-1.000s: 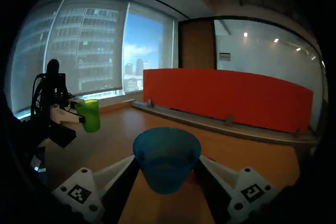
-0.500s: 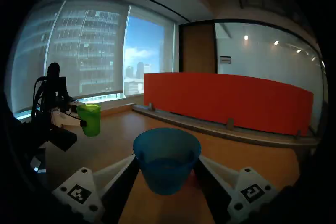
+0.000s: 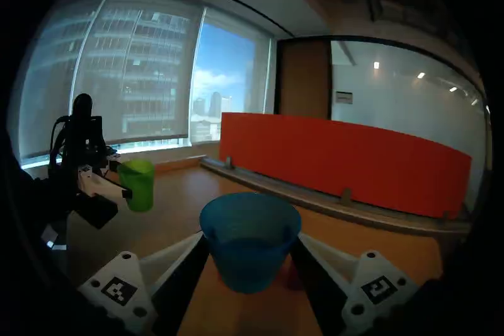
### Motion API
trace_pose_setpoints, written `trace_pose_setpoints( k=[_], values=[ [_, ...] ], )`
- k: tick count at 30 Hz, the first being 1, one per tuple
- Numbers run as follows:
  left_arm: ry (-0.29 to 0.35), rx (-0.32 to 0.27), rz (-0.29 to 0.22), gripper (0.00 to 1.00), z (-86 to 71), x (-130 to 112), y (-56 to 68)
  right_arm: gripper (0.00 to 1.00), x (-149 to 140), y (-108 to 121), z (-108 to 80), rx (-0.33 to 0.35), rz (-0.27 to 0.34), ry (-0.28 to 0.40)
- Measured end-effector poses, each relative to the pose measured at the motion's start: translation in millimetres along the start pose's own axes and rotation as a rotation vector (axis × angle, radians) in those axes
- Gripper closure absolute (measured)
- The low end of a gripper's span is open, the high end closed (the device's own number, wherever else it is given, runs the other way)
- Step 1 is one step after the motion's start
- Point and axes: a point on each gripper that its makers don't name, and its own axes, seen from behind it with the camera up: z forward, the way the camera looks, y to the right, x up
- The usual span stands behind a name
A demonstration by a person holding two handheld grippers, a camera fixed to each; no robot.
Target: Pour water
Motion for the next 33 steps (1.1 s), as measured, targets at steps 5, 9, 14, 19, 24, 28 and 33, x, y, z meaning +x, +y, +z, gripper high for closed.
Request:
trace_pose_setpoints(
  k=[5,9,14,19,24,28,33],
  values=[
    [0.011,0.0,-0.013,0.18,2.3,-0.2,2.8,0.13,8.8,-1.6,2.1,0.012,-0.009,0.008],
    [0.025,-0.011,-0.035,0.18,2.3,1.6,5.2,0.13,18.6,-5.0,2.8,0.026,-0.027,0.02],
    [0.033,-0.016,-0.05,0.18,1.6,3.2,5.4,0.13,30.1,-9.2,4.3,0.037,-0.057,0.034],
    [0.038,-0.015,-0.048,0.18,1.9,3.1,5.6,0.13,39.4,-13.3,7.9,0.049,-0.06,0.051],
    [0.037,-0.025,-0.052,0.19,2.6,2.2,7.4,0.13,46.5,-16.1,11.6,0.061,-0.058,0.064],
    [0.036,-0.033,-0.052,0.18,3.1,1.5,9.4,0.14,52.7,-18.3,15.5,0.069,-0.071,0.071],
    [0.031,-0.04,-0.046,0.18,3.7,-0.4,11.4,0.13,61.0,-23.1,20.4,0.085,-0.096,0.076]
  ],
)
